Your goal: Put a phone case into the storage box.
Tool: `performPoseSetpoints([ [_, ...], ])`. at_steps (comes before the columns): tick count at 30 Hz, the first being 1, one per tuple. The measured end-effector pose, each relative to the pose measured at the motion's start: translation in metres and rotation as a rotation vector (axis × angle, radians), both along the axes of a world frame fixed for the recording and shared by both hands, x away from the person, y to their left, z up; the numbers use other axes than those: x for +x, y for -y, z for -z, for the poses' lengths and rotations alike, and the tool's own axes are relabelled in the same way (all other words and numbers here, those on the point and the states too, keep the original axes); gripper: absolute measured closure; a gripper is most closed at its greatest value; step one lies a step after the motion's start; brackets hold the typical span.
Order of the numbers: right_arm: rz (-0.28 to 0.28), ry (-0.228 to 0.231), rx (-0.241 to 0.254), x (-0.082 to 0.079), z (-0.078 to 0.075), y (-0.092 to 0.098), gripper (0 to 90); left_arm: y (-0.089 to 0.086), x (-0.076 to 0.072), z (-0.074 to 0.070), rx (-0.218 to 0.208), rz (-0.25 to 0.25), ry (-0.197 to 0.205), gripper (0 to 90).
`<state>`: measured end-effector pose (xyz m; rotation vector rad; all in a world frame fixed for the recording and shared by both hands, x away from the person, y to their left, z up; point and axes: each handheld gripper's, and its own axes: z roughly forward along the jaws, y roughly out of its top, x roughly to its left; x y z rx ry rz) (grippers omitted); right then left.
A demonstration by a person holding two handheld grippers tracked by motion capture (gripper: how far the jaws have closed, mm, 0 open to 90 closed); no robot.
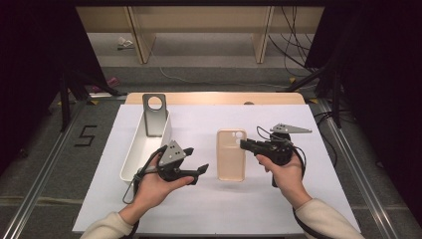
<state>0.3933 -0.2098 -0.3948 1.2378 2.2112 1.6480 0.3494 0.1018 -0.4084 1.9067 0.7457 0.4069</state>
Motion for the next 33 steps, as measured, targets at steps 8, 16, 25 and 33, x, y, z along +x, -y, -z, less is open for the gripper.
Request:
performPoseSetpoints([
  [8,-0.001,0.0,-0.002,-0.001,0.0,-0.002,81.9,0.007,0.005,-0.006,-0.025,-0.004,0.0,30.0],
  [16,-0.001,0.003,-0.005,-0.001,0.001,-0.004,81.9,0.015,0.013,-0.014,-0.049,-0.026,0.018,32.7],
  [25,-0.001,0.002,-0.005,-0.001,0.001,-0.005,81.9,0.022,0.017,-0.02,-0.072,-0.035,0.025,36.6],
  [33,0.002,0.003,-0.004,-0.001,0.001,-0.006,81.8,0.029,0.022,-0.025,-0.083,-0.046,0.032,39.9],
])
